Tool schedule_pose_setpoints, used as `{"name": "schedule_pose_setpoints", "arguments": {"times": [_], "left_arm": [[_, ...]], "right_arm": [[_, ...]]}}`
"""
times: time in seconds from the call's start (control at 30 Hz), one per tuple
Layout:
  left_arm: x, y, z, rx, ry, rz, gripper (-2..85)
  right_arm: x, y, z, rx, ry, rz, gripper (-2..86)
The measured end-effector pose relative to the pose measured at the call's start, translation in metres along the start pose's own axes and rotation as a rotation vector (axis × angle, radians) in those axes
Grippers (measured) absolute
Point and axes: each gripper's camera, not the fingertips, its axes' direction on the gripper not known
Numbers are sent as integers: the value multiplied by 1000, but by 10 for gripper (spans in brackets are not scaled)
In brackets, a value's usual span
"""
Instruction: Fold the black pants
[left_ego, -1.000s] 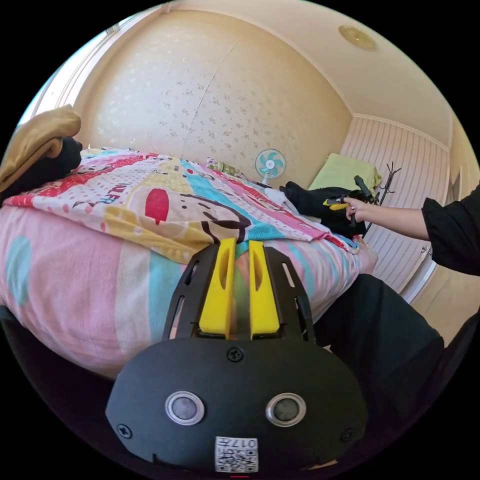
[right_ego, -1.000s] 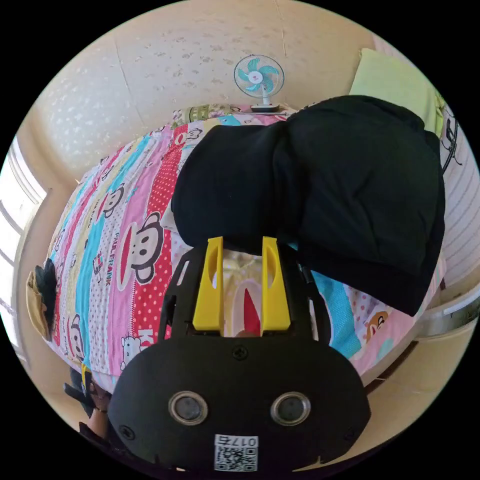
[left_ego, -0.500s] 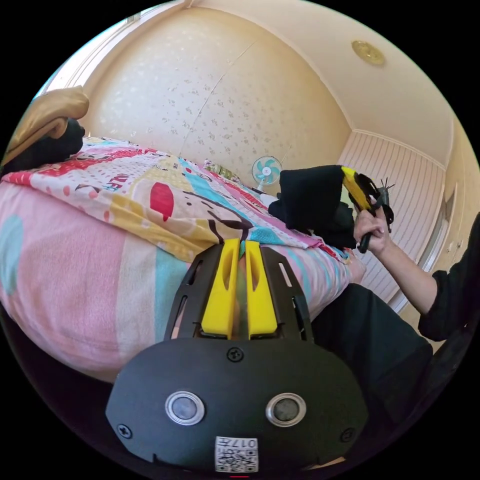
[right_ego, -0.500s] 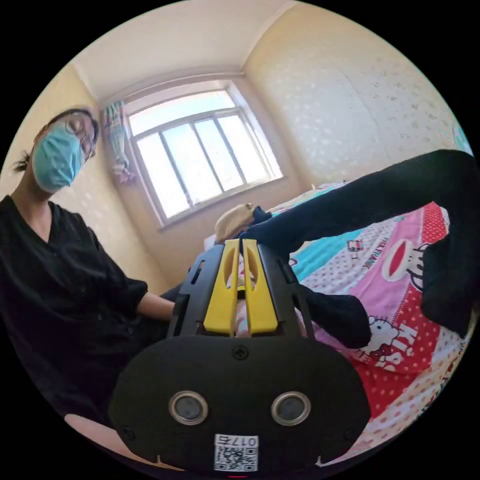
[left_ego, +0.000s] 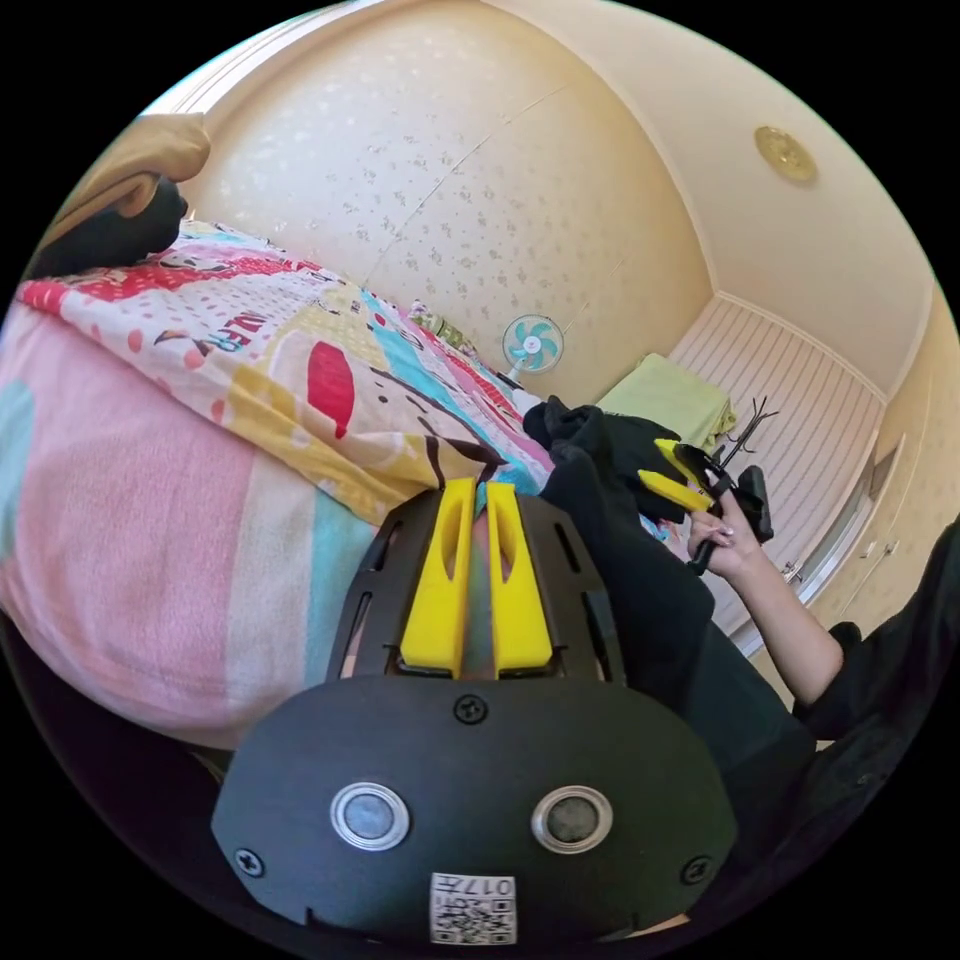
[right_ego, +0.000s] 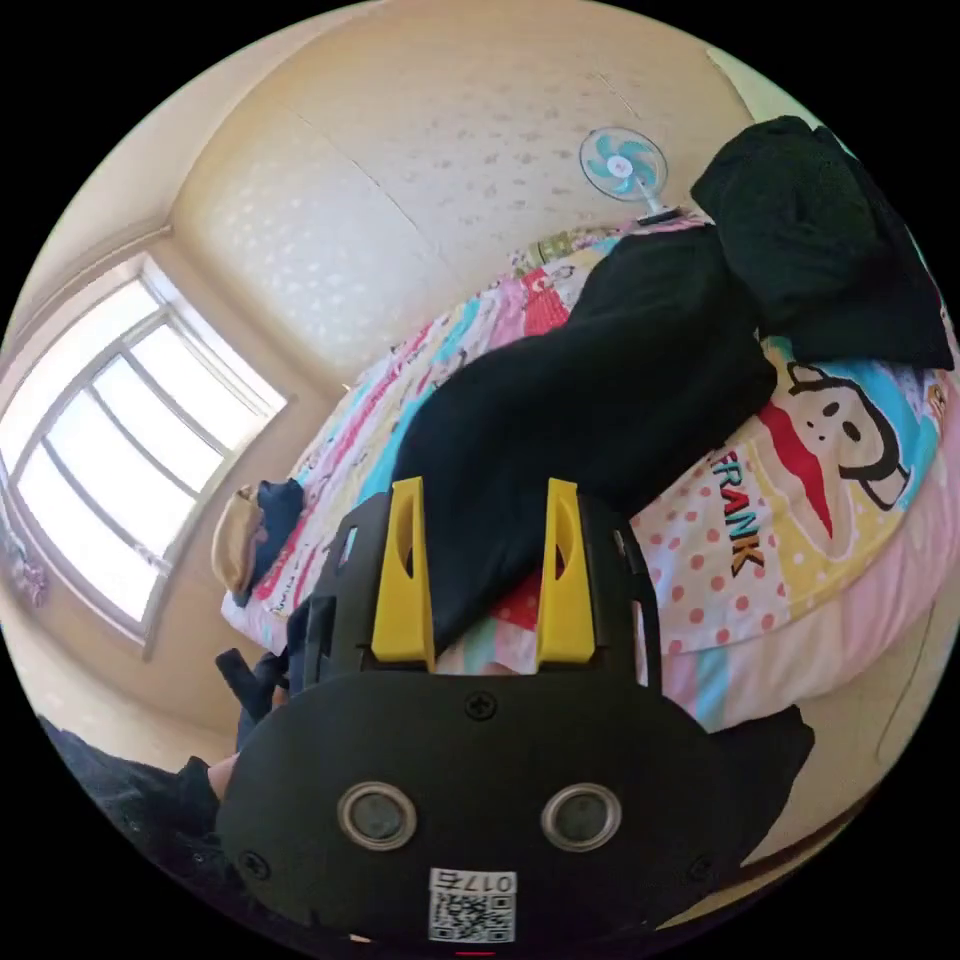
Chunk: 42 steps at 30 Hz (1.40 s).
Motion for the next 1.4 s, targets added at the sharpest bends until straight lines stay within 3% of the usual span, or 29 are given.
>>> {"name": "schedule_pose_setpoints", "arguments": {"times": [0.07,0.13,0.2,0.27,0.33,0.5,0.57,0.63,0.67,0.77,0.87,0.93,1.0,1.1,1.17,1.3,1.4], "left_arm": [[-1,-3,1,-8,10,-11,39],[-1,-9,2,-41,17,-30,42],[-1,-15,0,-68,37,-46,43],[4,-22,-7,-73,61,-50,45],[23,-31,-26,22,100,22,59],[80,-60,-34,53,164,200,80],[101,-69,-20,4,210,242,91],[120,-76,10,-95,234,243,110],[123,-77,18,-116,231,245,115],[130,-79,53,-156,89,272,150],[120,-73,100,-254,-106,293,167],[100,-57,165,-579,32,173,163],[102,-44,173,-527,35,137,155],[137,-28,167,-491,22,256,77],[169,-15,161,-459,68,363,53],[257,27,163,-447,285,605,48],[310,66,193,-562,434,703,46]], "right_arm": [[-34,9,18,61,271,-98,121],[-49,16,19,63,284,-87,82],[-39,25,7,100,156,-2,51],[-11,38,-12,113,-138,84,34],[-6,51,-26,119,-321,45,29],[-48,92,-42,-24,-477,-337,23],[-58,109,-34,-152,-762,-488,21],[-70,119,-21,-309,-917,-625,20],[-82,125,-15,-407,-935,-735,19],[-98,133,-23,-448,-920,-1008,15],[-74,106,-37,-360,-1194,-927,15],[-45,84,-45,-235,-1354,-803,21],[-13,63,-58,-59,-1418,-648,40],[32,42,-98,275,-1261,-389,86],[45,37,-136,436,-976,-238,118],[21,13,-173,399,-486,-159,165],[-31,-17,-157,174,-181,-283,184]]}}
